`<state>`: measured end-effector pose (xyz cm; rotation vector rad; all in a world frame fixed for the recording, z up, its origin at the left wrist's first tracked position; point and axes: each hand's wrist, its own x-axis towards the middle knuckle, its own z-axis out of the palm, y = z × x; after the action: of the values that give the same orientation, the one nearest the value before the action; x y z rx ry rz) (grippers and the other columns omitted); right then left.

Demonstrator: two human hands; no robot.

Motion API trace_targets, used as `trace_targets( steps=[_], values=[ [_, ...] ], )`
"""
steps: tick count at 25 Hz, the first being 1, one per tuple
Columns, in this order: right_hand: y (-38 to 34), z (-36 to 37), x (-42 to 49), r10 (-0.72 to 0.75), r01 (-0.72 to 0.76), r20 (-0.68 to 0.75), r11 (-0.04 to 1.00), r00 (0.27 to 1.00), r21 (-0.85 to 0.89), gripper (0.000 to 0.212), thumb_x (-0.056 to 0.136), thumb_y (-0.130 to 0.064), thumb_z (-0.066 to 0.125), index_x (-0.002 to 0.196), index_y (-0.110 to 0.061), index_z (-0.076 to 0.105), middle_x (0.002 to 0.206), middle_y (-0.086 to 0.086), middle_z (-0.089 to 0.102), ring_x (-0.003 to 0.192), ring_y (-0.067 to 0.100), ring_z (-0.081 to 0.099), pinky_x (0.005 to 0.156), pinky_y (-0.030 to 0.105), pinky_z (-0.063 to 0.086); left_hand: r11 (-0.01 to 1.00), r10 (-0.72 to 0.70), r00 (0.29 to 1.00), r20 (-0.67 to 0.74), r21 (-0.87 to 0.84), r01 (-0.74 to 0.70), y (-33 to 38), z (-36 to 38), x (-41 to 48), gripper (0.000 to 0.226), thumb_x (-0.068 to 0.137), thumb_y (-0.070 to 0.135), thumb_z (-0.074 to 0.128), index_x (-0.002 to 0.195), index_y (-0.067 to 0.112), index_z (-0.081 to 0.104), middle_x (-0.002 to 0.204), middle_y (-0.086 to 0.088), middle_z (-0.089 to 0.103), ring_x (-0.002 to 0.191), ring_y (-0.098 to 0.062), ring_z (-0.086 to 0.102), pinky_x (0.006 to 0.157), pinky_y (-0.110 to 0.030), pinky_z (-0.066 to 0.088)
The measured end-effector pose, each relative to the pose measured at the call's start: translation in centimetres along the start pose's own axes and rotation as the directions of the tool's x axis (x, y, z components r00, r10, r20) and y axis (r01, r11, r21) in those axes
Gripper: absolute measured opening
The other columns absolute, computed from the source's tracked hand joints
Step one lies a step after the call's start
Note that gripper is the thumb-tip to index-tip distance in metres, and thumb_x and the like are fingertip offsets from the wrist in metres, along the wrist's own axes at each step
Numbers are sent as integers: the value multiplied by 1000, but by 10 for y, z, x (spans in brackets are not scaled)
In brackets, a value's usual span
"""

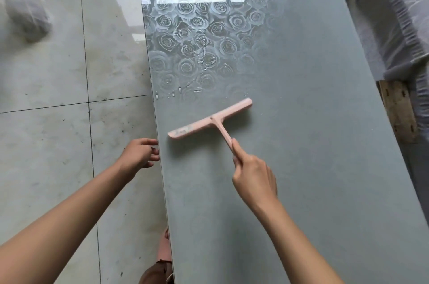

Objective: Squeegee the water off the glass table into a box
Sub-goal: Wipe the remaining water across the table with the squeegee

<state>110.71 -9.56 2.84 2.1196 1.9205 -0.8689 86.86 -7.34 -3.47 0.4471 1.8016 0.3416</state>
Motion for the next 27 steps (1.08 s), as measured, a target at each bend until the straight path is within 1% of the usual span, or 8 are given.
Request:
trace_targets(
  steps=[5, 8, 10, 15, 17, 21, 24, 27],
  values=[
    [16, -15, -26, 35, -34, -44, 999, 998, 20, 46, 97, -32, 39, 138, -53, 33, 97, 7, 65, 94, 32, 59, 70, 37, 45, 997, -24, 1000, 8, -79, 25, 0, -5, -7, 46, 91, -11, 26, 127, 0, 52, 78, -6, 55, 67, -16, 55, 64, -27, 43],
    [13, 0, -67, 66, -65, 56, 998, 996, -25, 49, 98, -33, 37, 139, -56, 25, 93, 4, 62, 91, 29, 59, 70, 37, 45, 994, -21, 1000, 0, -107, 21, 2, -6, -8, 47, 91, -13, 24, 126, -3, 53, 77, -6, 56, 66, -15, 54, 62, -25, 42],
    [-13, 8, -38, 44, -43, 35, 999, 998, -10, 50, 99, -30, 36, 142, -52, 26, 96, 8, 61, 93, 33, 58, 72, 37, 44, 993, -3, 1000, 16, -120, 4, 1, -6, -11, 49, 91, -14, 24, 130, -2, 50, 86, -13, 61, 69, -18, 57, 62, -24, 42],
    [-83, -8, 42, -28, 30, -30, 997, 999, 66, 39, 98, -25, 38, 134, -38, 44, 109, 15, 64, 100, 38, 57, 72, 36, 40, 978, -28, 1000, -6, -206, 26, -3, -14, -16, 59, 97, -7, 26, 152, 6, 8, 132, -22, 53, 107, -33, 60, 73, -32, 47],
    [-62, -10, 17, -30, 35, -81, 998, 996, 50, 41, 98, -28, 38, 137, -43, 40, 105, 13, 65, 96, 38, 57, 67, 36, 38, 982, -32, 999, -4, -186, 30, -6, -15, -19, 55, 97, -7, 27, 150, 3, 16, 138, -20, 49, 110, -31, 58, 80, -34, 45],
    [-22, 13, -62, 123, -121, -40, 991, 992, 49, 45, 98, -33, 38, 140, -50, 33, 102, 9, 66, 95, 34, 59, 71, 38, 45, 990, -41, 999, -5, -137, 40, -16, -18, -19, 51, 97, -7, 28, 147, 0, 26, 137, -19, 48, 111, -30, 57, 74, -30, 45],
    [-40, 23, -33, 103, -101, -43, 993, 994, 55, 45, 99, -30, 36, 142, -44, 33, 106, 11, 65, 98, 35, 58, 75, 38, 45, 995, -58, 998, -5, -88, 57, -23, -19, -19, 49, 97, -6, 31, 146, 0, 27, 138, -19, 48, 117, -31, 56, 86, -35, 43],
    [-66, 7, 14, 49, -43, -66, 996, 997, 84, 40, 99, -27, 37, 137, -38, 41, 111, 15, 64, 100, 38, 58, 73, 36, 42, 999, -43, 999, 3, -31, 43, -26, -20, -26, 49, 98, -3, 37, 146, 0, 30, 137, -18, 48, 104, -26, 57, 85, -35, 43]
  ],
)
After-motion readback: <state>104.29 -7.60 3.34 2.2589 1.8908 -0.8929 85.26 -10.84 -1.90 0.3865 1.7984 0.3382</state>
